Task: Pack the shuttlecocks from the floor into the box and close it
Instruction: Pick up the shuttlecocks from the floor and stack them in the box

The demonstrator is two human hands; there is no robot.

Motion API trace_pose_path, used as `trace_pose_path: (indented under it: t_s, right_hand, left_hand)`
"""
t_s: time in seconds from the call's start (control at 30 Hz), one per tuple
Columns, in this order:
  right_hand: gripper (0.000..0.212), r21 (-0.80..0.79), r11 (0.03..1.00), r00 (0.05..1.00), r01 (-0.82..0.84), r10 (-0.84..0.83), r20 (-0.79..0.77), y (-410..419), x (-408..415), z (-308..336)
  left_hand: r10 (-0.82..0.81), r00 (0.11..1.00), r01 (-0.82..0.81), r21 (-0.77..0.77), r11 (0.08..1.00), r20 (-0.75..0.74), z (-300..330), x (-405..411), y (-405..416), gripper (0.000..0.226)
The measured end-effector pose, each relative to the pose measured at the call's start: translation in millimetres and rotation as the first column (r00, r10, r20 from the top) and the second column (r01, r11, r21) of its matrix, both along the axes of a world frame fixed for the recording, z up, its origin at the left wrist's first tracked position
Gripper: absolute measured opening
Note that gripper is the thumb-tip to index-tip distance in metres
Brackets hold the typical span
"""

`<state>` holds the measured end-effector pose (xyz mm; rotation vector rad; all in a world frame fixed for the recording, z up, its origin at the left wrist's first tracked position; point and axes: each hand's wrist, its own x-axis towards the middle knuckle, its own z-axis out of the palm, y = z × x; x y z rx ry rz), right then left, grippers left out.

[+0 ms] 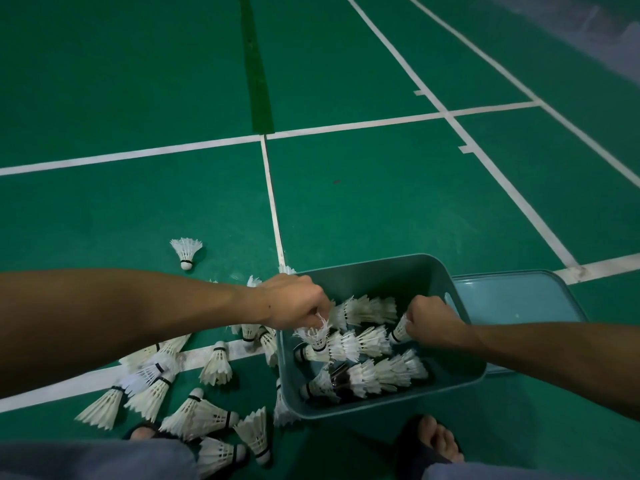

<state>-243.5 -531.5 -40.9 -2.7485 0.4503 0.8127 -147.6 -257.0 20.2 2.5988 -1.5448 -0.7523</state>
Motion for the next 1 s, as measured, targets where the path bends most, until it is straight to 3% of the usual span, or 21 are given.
trace_pose_path:
  t_s: [0.1, 0.3, 0.37, 0.53, 0.77, 0.87, 0.93, 1.0]
  right_hand:
    - [0.014, 0.085, 0.985, 0.988, 0.149, -0.145, -0.050, -2, 6, -9]
    - [0.009, 0.241, 0.921, 0.947, 0.307, -0.270, -0.172, -2, -2, -32]
    - [0.017, 0.267, 0.891, 0.927, 0.368, -0.330, -0.176, 1, -4, -40]
    - [0.015, 0.278, 0.889, 0.930, 0.365, -0.332, -0.159, 6, -3, -45]
    - [0.007, 0.100, 0.995, 0.985, 0.018, 0.000, -0.175, 8, 6, -17]
    - [0.017, 0.132, 0.974, 0.981, -0.185, 0.174, 0.090, 24, 6, 9]
    - [0.027, 0.182, 0.919, 0.905, -0.350, 0.281, 0.321, 44, 3, 35]
    - [0.039, 0.166, 0.828, 0.792, -0.536, 0.426, 0.437, 63, -3, 54]
  left_hand:
    - [0.005, 1.000, -0.005, 0.010, 1.000, -0.008, -3, 1, 2, 0.021]
    - [0.014, 1.000, -0.014, 0.016, 1.000, -0.002, -1, 1, 0, 0.016]
    - [0.011, 1.000, -0.011, 0.012, 1.000, 0.020, 0, 1, 0, 0.013]
    - [0.010, 0.999, -0.010, 0.016, 1.000, 0.033, 2, 0, -2, 0.013]
    - [0.025, 1.000, -0.025, 0.002, 1.000, -0.016, 2, -1, 0, 0.015]
    - [0.062, 0.998, -0.062, -0.011, 0.998, -0.017, 2, 1, 0, 0.014]
    - [0.118, 0.993, -0.118, -0.008, 0.993, -0.022, 2, 1, -1, 0.009]
    - [0.171, 0.985, -0.171, -0.004, 0.985, -0.034, 0, 2, -4, 0.006]
